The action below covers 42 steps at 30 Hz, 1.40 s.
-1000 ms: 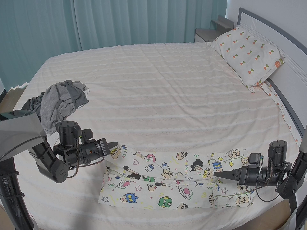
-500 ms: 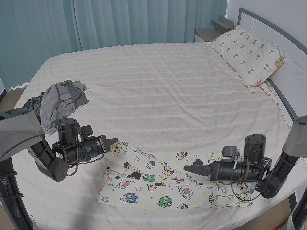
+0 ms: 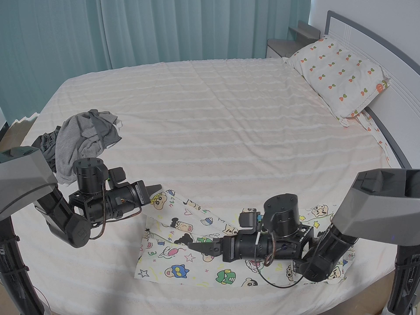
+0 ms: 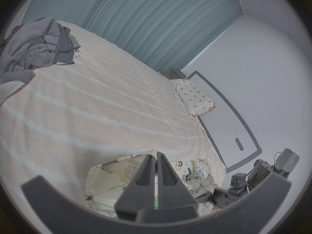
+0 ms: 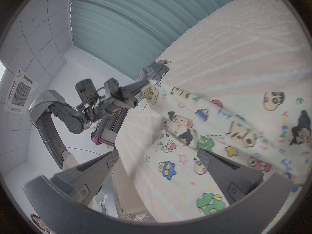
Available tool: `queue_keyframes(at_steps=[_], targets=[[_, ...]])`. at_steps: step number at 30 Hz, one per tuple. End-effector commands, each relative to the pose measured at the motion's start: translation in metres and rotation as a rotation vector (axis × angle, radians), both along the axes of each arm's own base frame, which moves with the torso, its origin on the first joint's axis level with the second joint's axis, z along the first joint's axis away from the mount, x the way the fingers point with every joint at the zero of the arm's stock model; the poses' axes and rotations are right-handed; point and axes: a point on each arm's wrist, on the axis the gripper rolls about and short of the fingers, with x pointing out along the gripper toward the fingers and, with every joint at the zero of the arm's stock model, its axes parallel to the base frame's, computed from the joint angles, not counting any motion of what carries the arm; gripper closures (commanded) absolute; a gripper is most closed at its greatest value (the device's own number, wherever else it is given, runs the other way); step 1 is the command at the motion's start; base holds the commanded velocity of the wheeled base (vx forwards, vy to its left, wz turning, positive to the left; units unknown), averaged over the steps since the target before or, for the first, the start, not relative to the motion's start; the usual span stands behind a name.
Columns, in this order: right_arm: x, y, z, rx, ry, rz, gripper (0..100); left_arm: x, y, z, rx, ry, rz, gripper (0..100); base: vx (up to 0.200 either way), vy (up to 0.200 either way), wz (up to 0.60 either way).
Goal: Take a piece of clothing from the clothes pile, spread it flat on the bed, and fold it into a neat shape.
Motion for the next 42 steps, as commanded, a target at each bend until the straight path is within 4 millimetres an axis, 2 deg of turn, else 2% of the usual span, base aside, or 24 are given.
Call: queue_keyframes(at_steps=[1, 4, 10, 15, 21, 24, 29, 42], targets=[[0.003, 0.03, -0.017, -0.021, 0.002, 0.027, 0, -0.003, -0.004, 0.005, -0.004, -0.013, -0.014, 100, 0.0, 0.0, 0.0], [0.007, 0.042, -0.024, -0.043, 0.012, 0.032, 0, -0.005, -0.006, 0.005, -0.001, -0.012, -0.013, 100, 0.0, 0.0, 0.0], [0.022, 0.058, -0.025, -0.105, 0.007, 0.039, 0, -0.004, -0.011, 0.007, 0.006, -0.026, 0.001, 100, 0.0, 0.0, 0.0], [0.043, 0.077, -0.03, -0.176, -0.035, -0.068, 0, -0.008, -0.013, 0.012, 0.002, -0.034, -0.008, 100, 0.0, 0.0, 0.0], [0.05, 0.081, -0.022, -0.138, -0.075, -0.077, 0, -0.011, -0.012, 0.016, 0.0, -0.041, -0.008, 100, 0.0, 0.0, 0.0], [0.052, 0.079, -0.025, -0.141, -0.083, -0.08, 0, -0.011, -0.012, 0.016, 0.0, -0.041, -0.008, 100, 0.0, 0.0, 0.0], [0.062, 0.079, -0.035, -0.084, -0.198, -0.085, 0, -0.016, -0.011, 0.017, 0.002, -0.035, -0.008, 100, 0.0, 0.0, 0.0], [0.06, 0.079, -0.046, -0.104, -0.219, -0.092, 0, -0.017, -0.01, 0.016, 0.003, -0.032, -0.006, 100, 0.0, 0.0, 0.0]])
